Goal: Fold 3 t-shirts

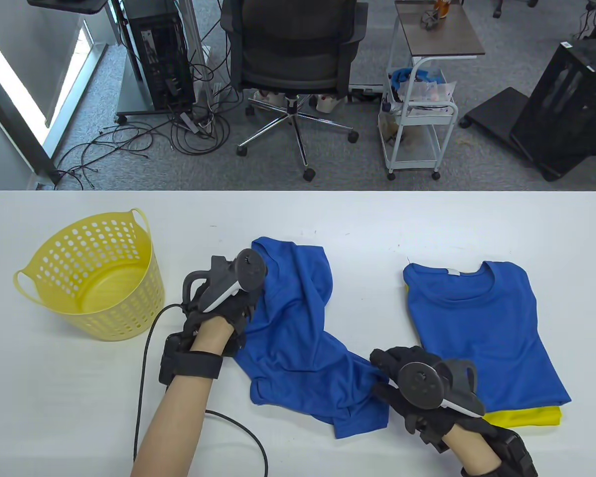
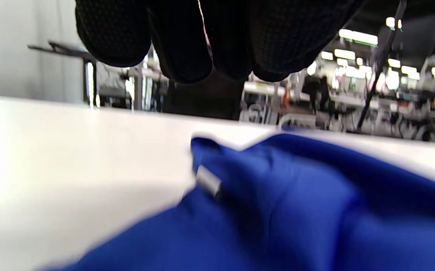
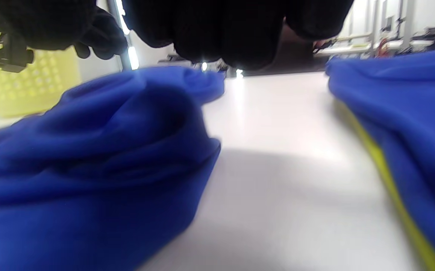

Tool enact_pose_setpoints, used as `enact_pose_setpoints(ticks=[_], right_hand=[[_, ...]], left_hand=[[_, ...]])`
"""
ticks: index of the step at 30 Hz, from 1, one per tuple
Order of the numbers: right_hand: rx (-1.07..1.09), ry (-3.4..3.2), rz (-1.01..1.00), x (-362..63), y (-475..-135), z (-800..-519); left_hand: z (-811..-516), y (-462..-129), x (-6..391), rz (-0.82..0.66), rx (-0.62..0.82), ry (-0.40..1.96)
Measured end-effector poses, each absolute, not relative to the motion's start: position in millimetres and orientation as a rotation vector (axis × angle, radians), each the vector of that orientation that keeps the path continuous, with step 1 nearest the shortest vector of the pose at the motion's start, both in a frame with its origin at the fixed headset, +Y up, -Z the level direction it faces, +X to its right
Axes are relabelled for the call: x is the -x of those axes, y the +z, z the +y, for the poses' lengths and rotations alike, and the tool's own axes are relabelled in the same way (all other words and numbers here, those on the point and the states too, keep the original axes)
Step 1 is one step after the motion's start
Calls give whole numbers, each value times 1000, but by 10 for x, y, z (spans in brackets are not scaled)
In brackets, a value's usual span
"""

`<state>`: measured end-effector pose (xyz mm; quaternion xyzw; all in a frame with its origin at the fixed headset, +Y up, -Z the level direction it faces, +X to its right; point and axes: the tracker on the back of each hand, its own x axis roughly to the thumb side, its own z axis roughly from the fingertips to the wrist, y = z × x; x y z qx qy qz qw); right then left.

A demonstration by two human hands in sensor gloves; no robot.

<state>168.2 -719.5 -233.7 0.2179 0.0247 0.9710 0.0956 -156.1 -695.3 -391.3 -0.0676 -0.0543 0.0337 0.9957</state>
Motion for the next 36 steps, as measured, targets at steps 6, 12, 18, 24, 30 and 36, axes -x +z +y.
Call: enact_pose_setpoints(ticks=[6,12,18,24,30,36], right_hand=[[-784,3000,293,-1475,-2285,-7373],[-831,3235,434,-1266,-2273,-7603],[-707,3464,252,-1149,-2403,-7618],[-414,3452,446,-1238,-2839,-7604],[-219,3486,482,-1265,-3125,-7623],[-184,3484,505,-1320,-3207,-7599]], left_hand=[[-7548,-3996,1646,-128,307,-130],[-7627,-3863,1967,-133,290,-87],[-7605,-3544,2550,-42,298,40],[-7603,-3092,2856,-83,247,54],[-7574,-2893,2867,-96,295,41],[-7425,-2778,2911,-169,162,152]])
